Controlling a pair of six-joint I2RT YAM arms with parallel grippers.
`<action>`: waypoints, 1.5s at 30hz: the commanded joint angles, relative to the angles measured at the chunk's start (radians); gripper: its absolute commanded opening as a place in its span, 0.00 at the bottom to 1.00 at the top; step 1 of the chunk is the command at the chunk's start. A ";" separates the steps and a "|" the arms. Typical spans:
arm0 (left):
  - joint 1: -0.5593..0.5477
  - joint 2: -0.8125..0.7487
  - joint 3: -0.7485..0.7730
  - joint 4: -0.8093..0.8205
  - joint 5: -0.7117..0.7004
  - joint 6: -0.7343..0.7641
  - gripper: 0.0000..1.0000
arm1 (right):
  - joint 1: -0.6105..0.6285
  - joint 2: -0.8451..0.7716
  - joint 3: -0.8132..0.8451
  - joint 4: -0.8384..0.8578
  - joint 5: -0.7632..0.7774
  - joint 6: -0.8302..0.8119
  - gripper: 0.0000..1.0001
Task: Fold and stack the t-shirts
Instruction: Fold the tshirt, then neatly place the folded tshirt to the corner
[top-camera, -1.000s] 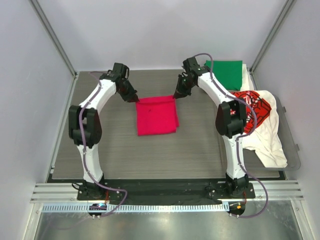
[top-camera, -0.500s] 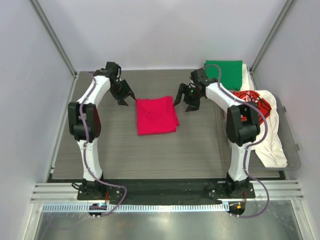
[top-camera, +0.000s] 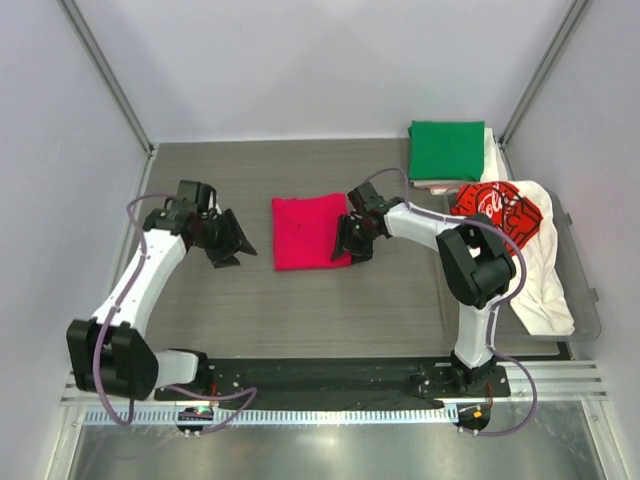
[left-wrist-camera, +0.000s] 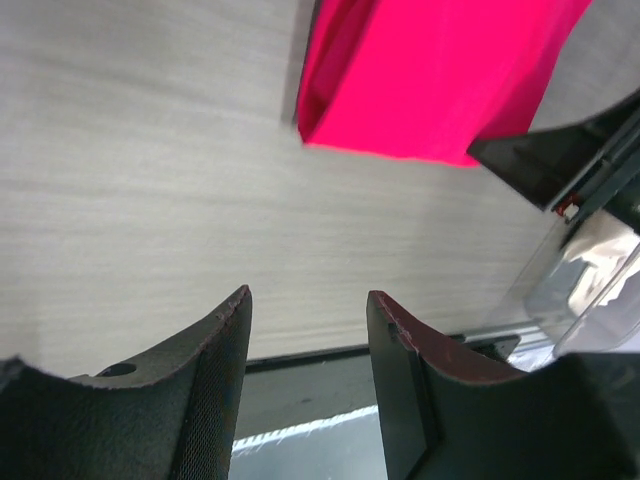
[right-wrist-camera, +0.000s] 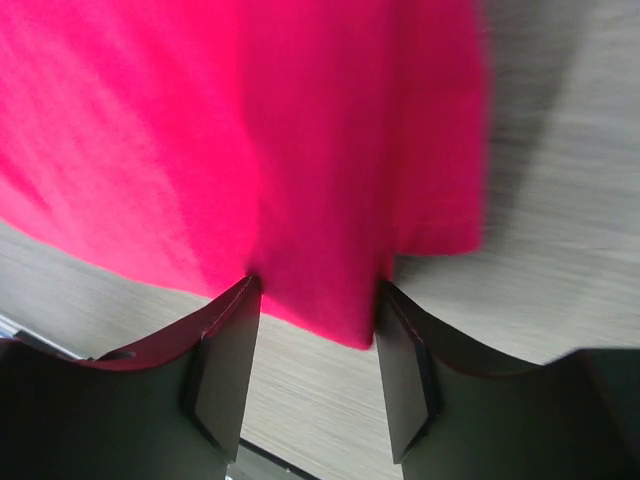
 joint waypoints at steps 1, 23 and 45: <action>-0.003 -0.141 -0.041 -0.026 0.008 0.046 0.51 | 0.098 -0.020 -0.002 0.064 0.047 0.056 0.55; -0.001 -0.465 -0.283 0.046 -0.091 0.143 0.51 | -0.116 -0.103 0.080 0.062 0.008 -0.122 1.00; -0.001 -0.416 -0.281 0.043 -0.128 0.133 0.50 | -0.179 0.328 0.323 0.168 -0.100 -0.122 0.57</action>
